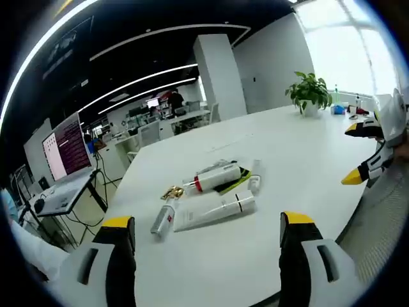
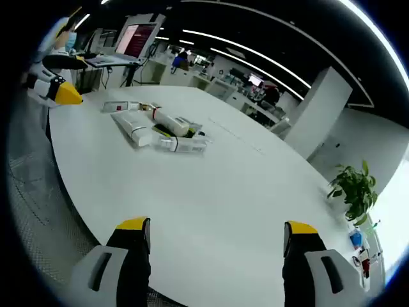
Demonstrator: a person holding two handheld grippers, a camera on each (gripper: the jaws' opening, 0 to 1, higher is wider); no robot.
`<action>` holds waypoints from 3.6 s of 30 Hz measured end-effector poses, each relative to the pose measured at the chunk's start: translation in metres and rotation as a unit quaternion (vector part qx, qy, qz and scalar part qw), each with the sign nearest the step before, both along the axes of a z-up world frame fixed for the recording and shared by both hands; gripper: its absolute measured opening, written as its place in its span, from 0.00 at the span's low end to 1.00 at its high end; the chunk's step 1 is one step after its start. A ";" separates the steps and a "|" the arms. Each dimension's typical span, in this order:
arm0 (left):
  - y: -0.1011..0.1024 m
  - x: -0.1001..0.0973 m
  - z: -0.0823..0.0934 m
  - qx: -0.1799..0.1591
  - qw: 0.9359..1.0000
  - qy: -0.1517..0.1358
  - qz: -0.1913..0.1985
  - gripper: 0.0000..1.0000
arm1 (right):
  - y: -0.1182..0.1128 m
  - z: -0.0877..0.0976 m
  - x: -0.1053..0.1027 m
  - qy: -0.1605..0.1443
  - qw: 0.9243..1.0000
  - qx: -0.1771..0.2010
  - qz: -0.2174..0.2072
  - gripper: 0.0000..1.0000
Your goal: Arrange the skincare products in the storage area until every visible bottle or jar stands upright without overlapping.
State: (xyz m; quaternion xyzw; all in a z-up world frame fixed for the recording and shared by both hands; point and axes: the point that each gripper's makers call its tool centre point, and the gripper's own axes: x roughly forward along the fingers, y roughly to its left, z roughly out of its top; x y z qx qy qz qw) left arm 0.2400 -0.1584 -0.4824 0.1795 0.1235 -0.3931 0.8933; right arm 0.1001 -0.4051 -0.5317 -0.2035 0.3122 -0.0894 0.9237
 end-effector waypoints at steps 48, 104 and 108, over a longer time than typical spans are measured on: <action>0.000 -0.002 -0.003 0.010 1.000 0.002 -0.012 0.85 | 0.009 0.002 0.000 -0.001 1.000 0.011 0.018 0.84; 0.027 0.018 -0.030 0.044 0.995 0.087 -0.032 0.85 | 0.050 0.007 0.053 0.044 0.971 0.129 0.194 0.93; 0.028 0.018 -0.033 0.059 0.994 0.081 -0.032 0.85 | 0.056 0.001 0.064 0.060 0.967 0.125 0.213 0.92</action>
